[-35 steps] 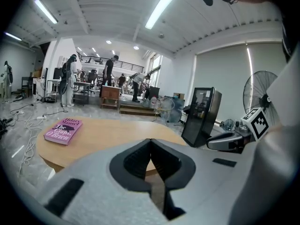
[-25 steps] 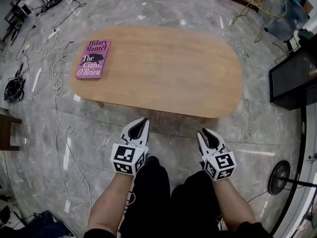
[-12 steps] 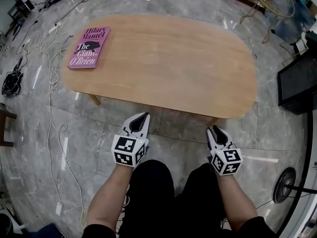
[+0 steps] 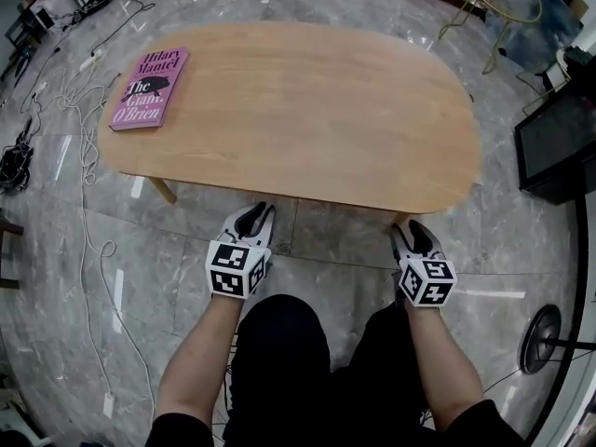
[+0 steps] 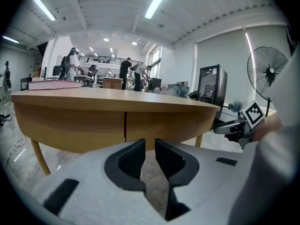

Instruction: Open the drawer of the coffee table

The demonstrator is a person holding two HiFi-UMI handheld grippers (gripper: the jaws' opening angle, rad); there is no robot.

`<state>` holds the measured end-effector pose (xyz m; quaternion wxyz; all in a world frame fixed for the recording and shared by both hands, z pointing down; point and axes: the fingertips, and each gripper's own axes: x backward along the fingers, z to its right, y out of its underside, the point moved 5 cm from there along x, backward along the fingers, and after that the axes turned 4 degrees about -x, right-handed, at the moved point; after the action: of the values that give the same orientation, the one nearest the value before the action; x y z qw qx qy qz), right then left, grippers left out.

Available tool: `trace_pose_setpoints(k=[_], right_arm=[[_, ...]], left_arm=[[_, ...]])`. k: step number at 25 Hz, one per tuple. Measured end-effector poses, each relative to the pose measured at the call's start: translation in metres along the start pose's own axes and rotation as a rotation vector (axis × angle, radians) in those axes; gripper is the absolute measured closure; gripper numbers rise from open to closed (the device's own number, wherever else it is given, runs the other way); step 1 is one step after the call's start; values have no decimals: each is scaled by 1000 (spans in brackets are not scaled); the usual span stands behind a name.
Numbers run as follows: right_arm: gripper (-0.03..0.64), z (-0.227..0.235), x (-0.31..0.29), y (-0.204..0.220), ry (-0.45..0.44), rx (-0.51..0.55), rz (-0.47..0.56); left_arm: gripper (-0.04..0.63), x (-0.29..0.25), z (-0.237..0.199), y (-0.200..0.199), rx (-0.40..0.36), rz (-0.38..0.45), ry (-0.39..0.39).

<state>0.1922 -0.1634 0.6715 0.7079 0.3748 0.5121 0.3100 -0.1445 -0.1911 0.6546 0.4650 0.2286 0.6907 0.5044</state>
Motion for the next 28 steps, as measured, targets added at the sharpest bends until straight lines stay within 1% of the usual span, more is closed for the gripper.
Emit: trace_pose_setpoints(k=[3,5,7,9,11,13,15,18,22,24,26,27,28], right_arm=[[402,16,-6,0,28,-21,22],[386,27,-9,1,44,-42,35],[359,38,-10,4,65,-53,36],[325,48,-11,6,84,-61,29],[289,54,-14,7,83,-69,28],[268,56,-18,5,52,-65,36],[268,56,-23,0,18,-42,45],[279,57,-27,-6,-15,-6,57],[297,59,-29,-10,-46,-5,74],[324,62,-25,-10,-58,-7,80],[343,63,-23,-10,-57,13,82],[347,63,-22,-10,-53,24,83],[351,63,-22,-9,-51,30,85]], left_arm=[[497,-9,3,6,-14,-9,3],[477,-14,2,7,-8,-7,8],[454,-19,0,10,0,-12,4],[436,-22,-2,14,-7,-25,0],[419,-26,-4,18,-32,-36,8],[400,-29,-7,20,-42,-39,22],[379,-31,-10,20,-28,-34,29],[365,-33,-13,18,-7,-28,20],[347,-37,-16,17,-12,-42,11],[347,-39,-14,17,-27,-51,16],[344,-41,-14,16,-58,-57,14],[361,-41,-14,16,-78,-57,12],[362,-41,-13,17,-96,-55,13]])
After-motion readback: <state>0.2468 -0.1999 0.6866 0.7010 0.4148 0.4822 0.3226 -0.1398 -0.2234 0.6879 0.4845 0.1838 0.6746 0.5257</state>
